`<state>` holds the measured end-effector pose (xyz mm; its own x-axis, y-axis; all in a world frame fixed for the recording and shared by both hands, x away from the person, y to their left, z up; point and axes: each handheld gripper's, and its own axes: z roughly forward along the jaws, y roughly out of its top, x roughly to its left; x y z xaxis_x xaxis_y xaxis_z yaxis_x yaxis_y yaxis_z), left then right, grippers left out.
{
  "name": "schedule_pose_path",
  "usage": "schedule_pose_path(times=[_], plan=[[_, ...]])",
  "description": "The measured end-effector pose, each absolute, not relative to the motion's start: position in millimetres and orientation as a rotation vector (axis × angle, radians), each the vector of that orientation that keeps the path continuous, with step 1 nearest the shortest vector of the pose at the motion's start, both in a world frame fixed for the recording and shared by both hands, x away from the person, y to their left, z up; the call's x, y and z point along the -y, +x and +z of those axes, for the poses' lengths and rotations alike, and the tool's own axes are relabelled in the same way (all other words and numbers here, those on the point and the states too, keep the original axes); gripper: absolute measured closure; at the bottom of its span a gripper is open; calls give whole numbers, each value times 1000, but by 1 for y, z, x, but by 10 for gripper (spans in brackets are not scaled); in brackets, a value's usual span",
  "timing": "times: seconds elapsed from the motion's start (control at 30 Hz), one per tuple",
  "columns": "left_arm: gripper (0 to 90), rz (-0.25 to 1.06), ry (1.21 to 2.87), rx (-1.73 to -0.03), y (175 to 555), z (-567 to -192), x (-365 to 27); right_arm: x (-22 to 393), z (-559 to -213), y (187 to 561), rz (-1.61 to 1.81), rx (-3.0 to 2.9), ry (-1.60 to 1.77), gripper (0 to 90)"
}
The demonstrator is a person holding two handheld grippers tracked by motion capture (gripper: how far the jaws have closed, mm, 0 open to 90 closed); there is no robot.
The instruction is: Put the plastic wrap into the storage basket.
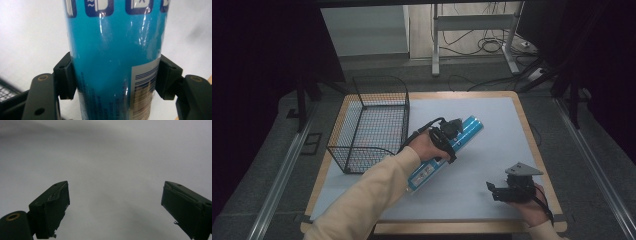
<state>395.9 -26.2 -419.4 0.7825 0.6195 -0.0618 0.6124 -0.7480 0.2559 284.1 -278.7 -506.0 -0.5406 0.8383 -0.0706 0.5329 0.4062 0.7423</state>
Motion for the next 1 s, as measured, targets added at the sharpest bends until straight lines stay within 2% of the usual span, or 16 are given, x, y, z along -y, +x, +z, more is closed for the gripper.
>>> schedule_pose_path(times=[1.0], plan=[[315, 109, 2703, -932, 410, -384, 30, 279, -506, 285, 946, -2234, 1175, 84]])
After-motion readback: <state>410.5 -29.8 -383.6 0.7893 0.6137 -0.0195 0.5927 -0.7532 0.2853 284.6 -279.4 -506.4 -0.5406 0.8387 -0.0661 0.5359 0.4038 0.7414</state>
